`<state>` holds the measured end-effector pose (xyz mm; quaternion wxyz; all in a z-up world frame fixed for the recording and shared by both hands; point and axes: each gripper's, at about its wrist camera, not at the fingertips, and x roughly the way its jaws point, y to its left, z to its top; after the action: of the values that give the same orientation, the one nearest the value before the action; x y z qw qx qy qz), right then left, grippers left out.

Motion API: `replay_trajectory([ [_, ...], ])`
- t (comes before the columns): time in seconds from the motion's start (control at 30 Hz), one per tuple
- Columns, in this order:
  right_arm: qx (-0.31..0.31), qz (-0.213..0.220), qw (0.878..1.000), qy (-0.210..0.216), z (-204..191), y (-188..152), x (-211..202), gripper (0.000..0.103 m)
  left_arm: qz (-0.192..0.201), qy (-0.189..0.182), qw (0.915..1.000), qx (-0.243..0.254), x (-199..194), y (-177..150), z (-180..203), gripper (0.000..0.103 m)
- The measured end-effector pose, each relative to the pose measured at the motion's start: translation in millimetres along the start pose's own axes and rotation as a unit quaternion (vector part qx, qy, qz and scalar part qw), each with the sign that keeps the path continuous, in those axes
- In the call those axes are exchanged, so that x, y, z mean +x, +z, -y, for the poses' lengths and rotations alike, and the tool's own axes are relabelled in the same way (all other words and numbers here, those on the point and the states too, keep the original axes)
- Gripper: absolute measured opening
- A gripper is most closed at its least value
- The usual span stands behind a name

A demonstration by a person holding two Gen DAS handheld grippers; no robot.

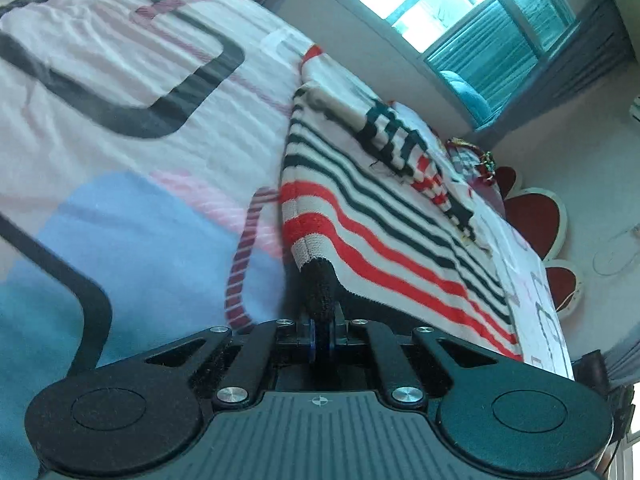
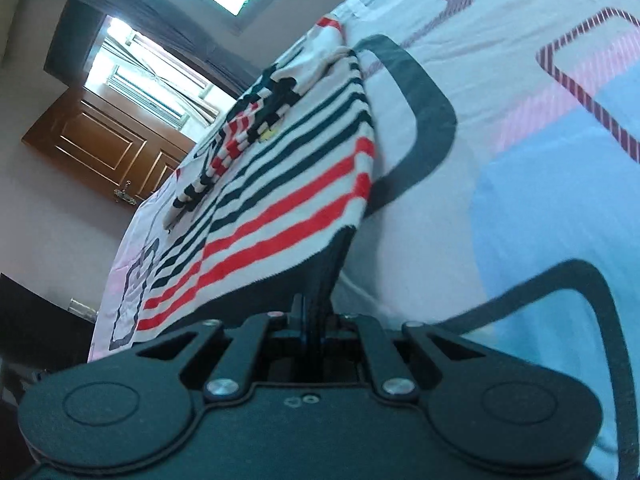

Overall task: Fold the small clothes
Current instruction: 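Lift the hem and fold it over toward the black collar with both grippers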

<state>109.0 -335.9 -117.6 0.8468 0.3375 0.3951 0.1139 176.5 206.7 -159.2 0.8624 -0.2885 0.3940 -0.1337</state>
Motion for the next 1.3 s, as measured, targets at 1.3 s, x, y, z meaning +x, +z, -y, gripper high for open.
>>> replay_trajectory([
  [1.3, 0.053, 0.040, 0.996, 0.061, 23, 326, 239, 0.018, 0.023, -0.003, 0.9994, -0.024, 273, 287, 41, 0.034],
])
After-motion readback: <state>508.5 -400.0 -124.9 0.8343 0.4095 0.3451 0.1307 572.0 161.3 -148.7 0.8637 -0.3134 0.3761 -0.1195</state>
